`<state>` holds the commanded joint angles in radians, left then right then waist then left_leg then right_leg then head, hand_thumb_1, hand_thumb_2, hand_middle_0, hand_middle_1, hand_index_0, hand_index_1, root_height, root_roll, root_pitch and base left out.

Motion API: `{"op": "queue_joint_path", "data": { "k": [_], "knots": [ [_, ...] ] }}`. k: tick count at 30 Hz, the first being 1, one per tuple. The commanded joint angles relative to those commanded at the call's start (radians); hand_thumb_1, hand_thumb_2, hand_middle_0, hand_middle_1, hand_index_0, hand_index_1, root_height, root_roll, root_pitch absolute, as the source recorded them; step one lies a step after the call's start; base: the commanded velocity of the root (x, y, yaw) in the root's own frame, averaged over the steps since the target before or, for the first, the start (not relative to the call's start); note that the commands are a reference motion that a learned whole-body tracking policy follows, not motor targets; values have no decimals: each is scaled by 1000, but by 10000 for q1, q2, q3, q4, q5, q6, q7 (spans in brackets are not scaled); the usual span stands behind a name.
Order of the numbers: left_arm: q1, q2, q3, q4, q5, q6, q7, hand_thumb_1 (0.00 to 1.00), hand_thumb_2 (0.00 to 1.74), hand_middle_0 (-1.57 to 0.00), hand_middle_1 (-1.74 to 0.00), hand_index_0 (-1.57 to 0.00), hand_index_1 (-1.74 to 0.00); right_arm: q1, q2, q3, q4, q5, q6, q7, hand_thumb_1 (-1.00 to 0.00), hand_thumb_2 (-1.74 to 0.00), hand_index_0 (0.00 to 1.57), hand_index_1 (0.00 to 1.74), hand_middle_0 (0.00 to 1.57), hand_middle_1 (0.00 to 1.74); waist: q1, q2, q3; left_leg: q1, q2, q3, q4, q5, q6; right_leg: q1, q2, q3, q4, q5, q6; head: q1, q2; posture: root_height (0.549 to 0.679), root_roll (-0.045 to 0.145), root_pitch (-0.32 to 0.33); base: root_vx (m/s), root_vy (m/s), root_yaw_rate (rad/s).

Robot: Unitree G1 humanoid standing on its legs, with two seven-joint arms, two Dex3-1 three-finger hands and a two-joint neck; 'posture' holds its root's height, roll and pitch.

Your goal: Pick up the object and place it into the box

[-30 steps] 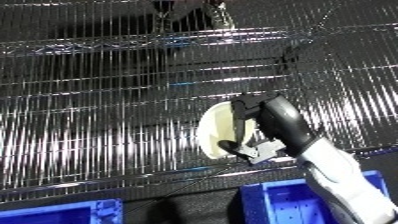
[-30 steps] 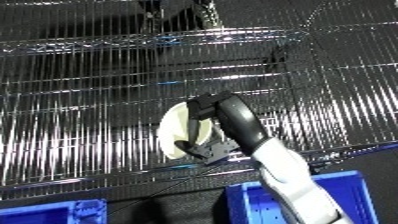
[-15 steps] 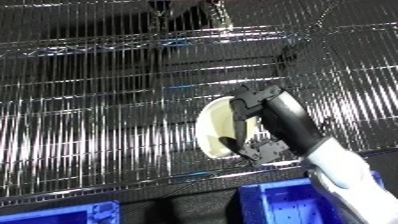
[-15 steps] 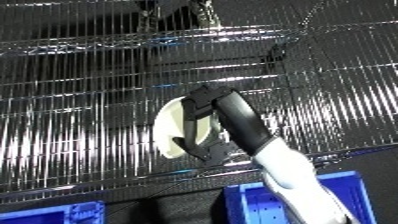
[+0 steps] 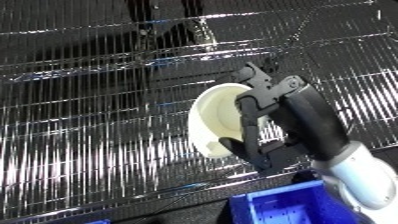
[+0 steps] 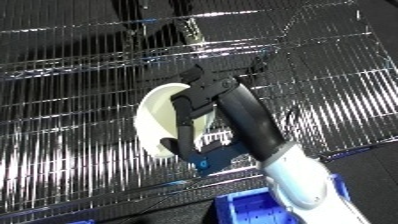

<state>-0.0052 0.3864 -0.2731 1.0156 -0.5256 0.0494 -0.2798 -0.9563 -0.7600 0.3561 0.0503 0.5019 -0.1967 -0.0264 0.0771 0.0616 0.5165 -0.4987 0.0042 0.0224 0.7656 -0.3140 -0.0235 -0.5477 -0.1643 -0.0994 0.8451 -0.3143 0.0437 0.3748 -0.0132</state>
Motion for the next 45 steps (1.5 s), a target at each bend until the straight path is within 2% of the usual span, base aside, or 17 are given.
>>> {"op": "queue_joint_path", "data": {
  "k": [4, 5, 7, 8, 9, 12, 13, 17, 22, 24, 27, 28, 30, 34, 37, 41, 45],
  "knots": [
    [-2, -46, 148, 91, -1, 1, 36, 0, 0, 0, 0, 0, 0, 619, -242, -461, -476, -32, -46, -428, -850, -1479, 1334, 1479, 1334, 1479, -182, -95, -46, 106, 78, 74, -92, 3, -6, 95, 72, 63, -170, 62, 12, -25, -49, 629, 67, 38, -53, -2, -126],
    [-5, -93, 248, 157, -37, -26, 69, 0, 0, 0, 0, 0, 0, 1153, -381, -845, -733, -66, -119, -698, -850, -1479, 1334, 1479, 1334, 1479, -329, -153, -62, 175, 133, 138, -158, 7, -10, 151, 131, 116, -302, 120, 21, -53, -97, 631, 66, 39, -59, 9, -153],
    [1, -118, 303, 182, -56, -40, 89, 0, 0, 0, 0, 0, 0, 1444, -435, -1051, -839, -82, -179, -821, -850, -1479, 1334, 1479, 1334, 1479, -404, -178, -67, 208, 160, 171, -191, 9, -11, 176, 161, 145, -368, 152, 27, -60, -133, 632, 65, 39, -59, 11, -155],
    [13, -168, 432, 220, -114, -58, 143, 0, 0, 0, 0, 0, 0, 2114, -537, -1506, -1036, -92, -323, -1056, -850, -1479, 1334, 1479, 1334, 1479, -578, -228, -70, 284, 218, 246, -265, 10, -13, 229, 221, 213, -513, 226, 49, -76, -223, 633, 64, 40, -63, 18, -171],
    [13, -168, 432, 220, -114, -58, 143, 0, 0, 0, 0, 0, 0, 2114, -537, -1506, -1036, -92, -323, -1056, -850, -1479, 1334, 1479, 1334, 1479, -578, -228, -70, 284, 218, 246, -265, 10, -13, 229, 221, 213, -513, 226, 49, -76, -223, 633, 64, 40, -63, 18, -171],
    [-5, -221, 610, 234, -247, -29, 260, 0, 0, 0, 0, 0, 0, 3136, -583, -2114, -1188, -176, -523, -1304, -850, -1479, 1334, 1479, 1334, 1479, -824, -290, -60, 367, 276, 343, -337, -7, -7, 281, 306, 321, -683, 322, 88, -41, -331, 635, 61, 42, -71, 15, -162],
    [-21, -251, 730, 248, -312, -8, 337, 0, 0, 0, 0, 0, 0, 3810, -566, -2463, -1167, -189, -594, -1495, -850, -1479, 1334, 1479, 1334, 1479, -976, -326, -42, 420, 301, 402, -371, -27, 3, 320, 359, 388, -770, 364, 107, 62, -441, 636, 60, 43, -71, 10, -158],
    [16, -296, 874, 347, -350, -88, 413, 0, 0, 0, 0, 0, 0, 4752, -454, -2927, -905, 0, -825, -1899, -850, -1479, 1334, 1479, 1334, 1479, -1165, -372, -24, 542, 326, 478, -454, -54, 20, 440, 413, 457, -913, 403, 130, 167, -601, 638, 58, 41, -60, 4, -151],
    [110, -431, 987, 556, -430, -389, 559, 0, 0, 0, 0, 0, 0, 6056, 154, -3672, -109, 521, -1752, -2259, -850, -1479, 1334, 1479, 1334, 1479, -1422, -401, 13, 691, 319, 563, -547, -121, 45, 573, 460, 542, -1066, 436, 150, 103, -670, 640, 60, 38, -40, 2, -102],
    [59, -447, 1027, 517, -527, -356, 624, 0, 0, 0, 0, 0, 0, 6445, 422, -3837, 158, 614, -1982, -2365, -850, -1479, 1334, 1479, 1334, 1479, -1504, -383, 26, 697, 289, 610, -604, -121, 51, 560, 488, 577, -1155, 480, 164, 334, -1022, 641, 61, 42, -69, 13, -80],
    [-126, -452, 1016, 382, -661, -142, 757, 0, 0, 0, 0, 0, 0, 6778, 687, -3813, 605, 722, -2071, -2485, -850, -1479, 1334, 1479, 1334, 1479, -1609, -338, 35, 648, 259, 657, -662, -93, 52, 487, 531, 624, -1270, 570, 183, 722, -2062, 642, 62, 50, -81, 28, -88],
    [-192, -469, 964, 377, -715, -101, 803, 0, 0, 0, 0, 0, 0, 6841, 738, -3763, 861, 837, -2098, -2406, -850, -1479, 1334, 1479, 1334, 1479, -1637, -321, 35, 642, 248, 658, -670, -87, 51, 476, 539, 640, -1299, 600, 184, 925, -2546, 642, 63, 50, -61, 34, -75],
    [-289, -532, 805, 450, -813, -123, 873, 0, 0, 0, 0, 0, 0, 6923, 801, -3634, 1510, 1083, -2189, -2145, -850, -1479, 1334, 1479, 1334, 1479, -1682, -289, 35, 664, 221, 646, -669, -97, 47, 492, 545, 673, -1336, 638, 178, 1158, -2899, 642, 64, 49, -31, 27, -51],
    [-358, -689, 351, 674, -1069, -353, 922, 0, 0, 0, 0, 0, 0, 7036, 836, -3265, 3041, 1350, -2304, -1571, -850, -1479, 1334, 1479, 1334, 1479, -1738, -164, 35, 799, 140, 673, -727, -112, 44, 559, 558, 751, -1411, 648, 140, 1798, -3290, 643, 69, 45, -1, 43, -61],
    [-444, -707, 111, 804, -1219, -415, 836, 0, 0, 0, 0, 0, 0, 6935, 754, -2957, 4210, 1632, -2052, -1186, -850, -1479, 1334, 1479, 1334, 1479, -1719, -40, 35, 830, 73, 710, -791, -103, 32, 551, 567, 777, -1469, 639, 105, 2362, -3499, 644, 74, 46, -10, 40, -28],
    [-581, -663, -92, 993, -1195, -443, 614, 0, 0, 0, 0, 0, 0, 6569, 731, -2621, 6245, 2375, -1590, -325, -850, -1479, 1334, 1479, 1334, 1479, -1607, 125, 35, 811, -21, 707, -784, -114, 25, 538, 573, 763, -1455, 602, 52, 3092, -3697, 643, 79, 43, -4, 11, 34],
    [-715, -653, -307, 1194, -1078, -499, 434, 0, 0, 0, 0, 0, 0, 6063, 885, -2551, 8319, 2857, -1075, 503, -650, -1131, 1020, 1131, 1020, 1131, -1436, 282, 35, 833, -130, 675, -794, -102, 29, 577, 564, 709, -1416, 569, 24, 3693, -3821, 643, 82, 38, 4, -10, 76]
  ]
}}
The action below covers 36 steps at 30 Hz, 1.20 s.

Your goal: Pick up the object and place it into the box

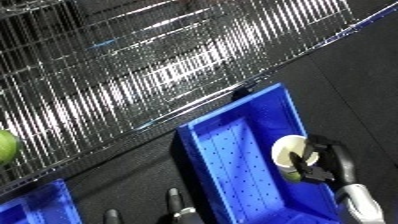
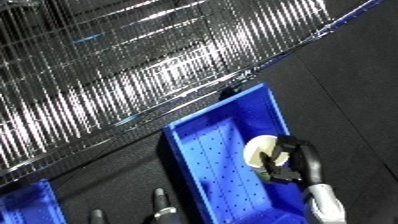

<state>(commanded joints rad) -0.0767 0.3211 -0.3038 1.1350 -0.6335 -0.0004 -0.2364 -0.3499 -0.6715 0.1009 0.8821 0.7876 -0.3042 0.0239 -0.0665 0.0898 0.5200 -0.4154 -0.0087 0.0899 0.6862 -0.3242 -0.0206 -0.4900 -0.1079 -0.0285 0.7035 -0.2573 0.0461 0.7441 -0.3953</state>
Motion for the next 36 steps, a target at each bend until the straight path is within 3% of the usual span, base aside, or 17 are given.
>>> {"op": "queue_joint_path", "data": {
  "k": [1, 5, 7, 8, 9, 12, 20, 25, 36],
  "knots": [
    [-58, -16, -96, 77, 86, -21, -55, 0, 0, 0, 0, 0, 0, -242, 83, 19, 867, 55, 197, 260, -550, -957, 864, 957, 864, 957, 92, 72, 0, 23, -57, -25, -19, 15, 4, 30, -12, -33, 11, -8, -6, 253, -26, 643, 83, 35, 11, -21, 86],
    [-162, -17, -236, 156, 194, 5, -138, 0, 0, 0, 0, 0, 0, -583, 143, 43, 1885, -20, 442, 447, -350, -609, 549, 609, 549, 609, 213, 173, -2, 41, -150, -63, -46, 51, 4, 53, -12, -83, 38, -14, -13, 530, -160, 643, 85, 30, 14, -19, 68],
    [-197, -1, -282, 183, 240, 36, -183, 0, 0, 0, 0, 0, 0, -731, 173, 71, 2262, -87, 482, 553, -250, -435, 393, 435, 393, 435, 251, 198, -13, 31, -181, -75, -38, 63, -1, 48, -5, -98, 66, -17, -14, 592, -219, 643, 85, 29, 22, -15, 49],
    [-197, -1, -282, 183, 240, 36, -183, 0, 0, 0, 0, 0, 0, -731, 173, 71, 2262, -87, 482, 553, -250, -435, 393, 435, 393, 435, 251, 198, -13, 31, -181, -75, -38, 63, -1, 48, -5, -98, 66, -17, -14, 592, -219, 643, 85, 29, 23, -14, 47],
    [-218, 28, -316, 200, 268, 59, -231, 0, 0, 0, 0, 0, 0, -899, 212, 138, 2619, -161, 445, 684, -150, -261, 235, 261, 235, 261, 278, 209, -26, 18, -203, -88, -31, 72, -5, 35, 4, -106, 93, -21, -12, 632, -234, 642, 86, 28, 23, -13, 39],
    [-254, 71, -348, 210, 287, 87, -273, 0, 0, 0, 0, 0, 0, -1078, 263, 216, 2939, -264, 388, 829, 0, 0, 0, 0, 0, 0, 302, 197, -43, -2, -222, -113, -43, 85, -8, 24, 19, -122, 110, -29, -4, 591, -250, 642, 85, 29, 19, -17, 34],
    [-303, 161, -379, 244, 357, 141, -306, 0, 0, 0, 0, 0, 0, -1046, 471, 318, 2887, -378, 299, 932, 0, 0, 0, 0, 0, 0, 344, 99, -68, -95, -248, -191, -13, 112, -5, -21, 92, -149, 165, -40, -5, 99, -215, 641, 83, 31, 19, -17, 16],
    [-288, 217, -295, 244, 402, 133, -347, 0, 0, 0, 0, 0, 0, -917, 643, 342, 2603, -206, 308, 1391, 0, 0, 0, 0, 0, 0, 369, 44, -67, -127, -243, -220, 8, 133, -6, -18, 113, -159, 217, -78, -14, -612, -126, 641, 82, 31, 13, -8, 17],
    [-404, 537, 101, 335, 501, 330, -479, 0, 0, 0, 0, 0, 0, -499, 1294, 805, 2030, -694, 649, 2121, 0, 0, 0, 0, 0, 0, 618, -273, -256, -210, -192, -332, 25, 196, -7, 73, 141, -286, 303, -234, -8, -4185, 235, 641, 75, 33, 7, -19, 86]
  ]
}}
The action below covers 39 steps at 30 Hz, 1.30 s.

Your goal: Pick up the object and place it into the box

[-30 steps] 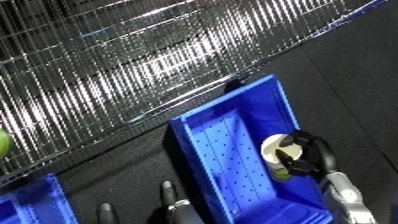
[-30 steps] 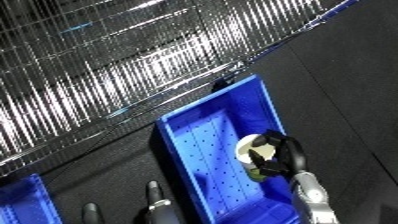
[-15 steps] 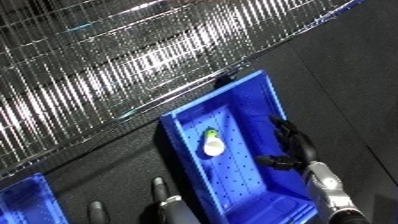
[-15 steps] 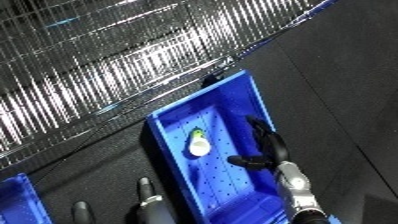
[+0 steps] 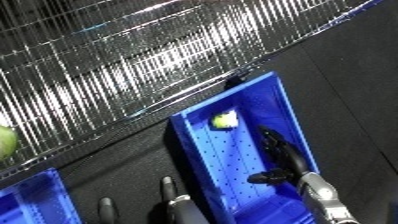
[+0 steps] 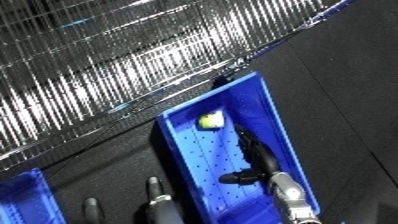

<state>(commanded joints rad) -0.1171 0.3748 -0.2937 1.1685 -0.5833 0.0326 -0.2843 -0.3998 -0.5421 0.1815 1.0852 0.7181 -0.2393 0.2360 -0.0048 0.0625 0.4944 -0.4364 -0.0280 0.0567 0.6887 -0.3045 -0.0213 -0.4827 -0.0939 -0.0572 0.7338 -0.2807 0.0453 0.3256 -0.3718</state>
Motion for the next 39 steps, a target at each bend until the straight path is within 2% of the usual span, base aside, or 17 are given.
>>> {"op": "queue_joint_path", "data": {
  "k": [2, 3, 4, 7, 13, 19, 23, 25, 29, 34, 39],
  "knots": [
    [-84, 62, 55, 69, 26, 92, -35, 0, 0, 0, 0, 0, 0, 36, 202, 134, -60, -143, 118, 79, 0, 0, 0, 0, 0, 0, 106, -74, -73, -44, 49, -62, -73, 97, -23, 21, -17, -67, -26, -22, 33, -872, 285, 641, 71, 37, 0, -27, 123],
    [-84, 62, 55, 69, 26, 92, -35, 0, 0, 0, 0, 0, 0, 36, 202, 134, -60, -143, 118, 79, 0, 0, 0, 0, 0, 0, 106, -74, -73, -44, 49, -62, -73, 97, -23, 21, -17, -67, -26, -22, 33, -872, 285, 641, 71, 37, 0, -23, 113],
    [-145, 98, 67, 136, 46, 131, -60, 0, 0, 0, 0, 0, 0, 44, 329, 249, -105, -208, 234, 91, 0, 0, 0, 0, 0, 0, 174, -105, -113, -56, 91, -116, -167, 190, -38, 35, -39, -120, -27, -47, 55, -1567, 531, 641, 67, 40, 1, -17, 119],
    [-193, 133, 65, 192, 24, 143, -76, 0, 0, 0, 0, 0, 0, 65, 432, 359, -138, -270, 340, 92, 0, 0, 0, 0, 0, 0, 242, -129, -147, -52, 128, -175, -268, 280, -44, 51, -66, -177, -11, -80, 75, -2191, 688, 641, 63, 42, 2, -14, 125],
    [-353, 190, 44, 276, 127, 33, -102, 0, 0, 0, 0, 0, 0, 200, 719, 572, -70, -342, 578, -92, 0, 0, 0, 0, 0, 0, 476, -203, -239, -95, 207, -337, -398, 455, -68, 96, -198, -383, 22, -113, 160, -3588, 941, 641, 57, 45, 1, -31, 241],
    [-478, 213, -20, 178, 241, -57, -33, 0, 0, 0, 0, 0, 0, 400, 925, 732, 17, -114, 760, -373, 0, 0, 0, 0, 0, 0, 711, -270, -317, -184, 158, -473, -208, 426, -71, 186, -291, -538, -72, -52, 217, -5041, 1065, 642, 57, 41, 13, -30, 291],
    [-512, 235, 51, 45, 209, -258, 70, 0, 0, 0, 0, 0, 0, 572, 1061, 850, 29, 50, 718, -525, 0, 0, 0, 0, 0, 0, 862, -312, -316, -278, 126, -558, 34, 351, -37, 209, -361, -633, -57, -43, 222, -5973, 1204, 641, 55, 36, 25, 6, 154],
    [-504, 269, 211, -200, -21, -459, 161, 0, 0, 0, 0, 0, 0, 676, 1168, 956, 29, 43, 627, -582, 0, 0, 0, 0, 0, 0, 984, -362, -291, -332, 128, -618, 188, 300, 5, 225, -392, -702, -3, -64, 217, -6564, 1190, 641, 51, 32, 18, 24, 48],
    [-461, 322, 334, -502, -36, -703, 249, 0, 0, 0, 0, 0, 0, 764, 1271, 1055, 48, 48, 521, -576, 0, 0, 0, 0, 0, 0, 1115, -460, -259, -368, 163, -657, 236, 291, 27, 249, -412, -786, 61, -101, 217, -6947, 1166, 640, 46, 31, 6, 18, 31],
    [-477, 392, 285, -1070, 8, -1150, 458, 0, 0, 0, 0, 0, 0, 747, 1381, 1205, 72, 99, 488, -553, 0, 0, 0, 0, 0, 0, 1326, -672, -184, -386, 224, -709, 176, 320, 20, 281, -464, -930, 182, -183, 203, -7402, 938, 638, 40, 30, -2, 9, 44],
    [-441, 492, 274, -1869, -317, -1698, 760, 0, 0, 0, 0, 0, 0, 824, 1429, 1262, 26, 186, 490, -543, 0, 0, 0, 0, 0, 0, 1508, -849, -96, -305, 273, -781, -10, 373, -14, 391, -534, -1058, 159, -212, 215, -7539, 613, 639, 36, 29, 0, 6, 63]
  ]
}}
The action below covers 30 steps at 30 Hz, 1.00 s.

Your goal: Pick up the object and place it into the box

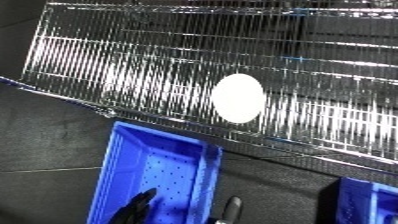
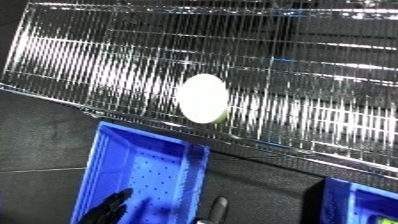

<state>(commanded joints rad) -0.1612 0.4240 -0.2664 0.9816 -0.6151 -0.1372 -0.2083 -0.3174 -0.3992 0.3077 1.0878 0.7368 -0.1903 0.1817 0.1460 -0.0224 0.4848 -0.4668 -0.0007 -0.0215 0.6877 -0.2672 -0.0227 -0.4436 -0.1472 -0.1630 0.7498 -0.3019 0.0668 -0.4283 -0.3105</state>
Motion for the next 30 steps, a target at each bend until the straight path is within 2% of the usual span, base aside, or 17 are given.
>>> {"op": "queue_joint_path", "data": {
  "k": [5, 11, 16, 24, 30],
  "knots": [
    [176, 333, 110, -1732, -629, -885, 87, 0, 0, 0, 0, 0, 0, 225, -15, -30, -111, 154, -34, -62, 0, 0, 0, 0, 0, 0, 213, -78, 117, 52, -15, -114, -142, 21, -18, 93, -98, -150, -15, -5, 20, 453, -349, 639, 34, 26, 0, 1, 106],
    [701, 1093, 235, -5151, -1443, -1934, -31, 0, 0, 0, 0, 0, 0, 591, -115, -260, -52, 542, -227, 7, 0, 0, 0, 0, 0, 0, 550, -55, 236, 49, -170, -303, -182, -29, -7, 238, -224, -393, -79, 14, -3, 1419, -747, 641, 36, 23, 5, -21, 182],
    [821, 1503, 522, -7138, -1703, -2365, 122, 0, 0, 0, 0, 0, 0, 649, -176, -449, 195, 947, -287, 164, 0, 0, 0, 0, 0, 0, 820, -65, 264, 64, -305, -450, -299, 1, -42, 357, -329, -613, -173, 57, -21, 2181, -874, 643, 38, 23, 7, -40, 185],
    [945, 1728, 1002, -9134, -1812, -2720, -15, 0, 0, 0, 0, 0, 0, 746, -101, -624, 390, 1392, -300, 203, 0, 0, 0, 0, 0, 0, 1077, -128, 294, 90, -458, -586, -394, 18, -69, 475, -395, -819, -220, 90, -49, 2952, -858, 644, 37, 21, 6, -29, 86],
    [631, 1746, 1069, -9568, -1362, -2762, 441, 0, 0, 0, 0, 0, 0, 708, 8, -659, 502, 1574, -230, 339, 0, 0, 0, 0, 0, 0, 1089, -257, 308, 102, -496, -612, -398, -19, -41, 508, -344, -821, -242, 123, -31, 3034, -704, 644, 32, 19, 11, -24, 6]
  ]
}}
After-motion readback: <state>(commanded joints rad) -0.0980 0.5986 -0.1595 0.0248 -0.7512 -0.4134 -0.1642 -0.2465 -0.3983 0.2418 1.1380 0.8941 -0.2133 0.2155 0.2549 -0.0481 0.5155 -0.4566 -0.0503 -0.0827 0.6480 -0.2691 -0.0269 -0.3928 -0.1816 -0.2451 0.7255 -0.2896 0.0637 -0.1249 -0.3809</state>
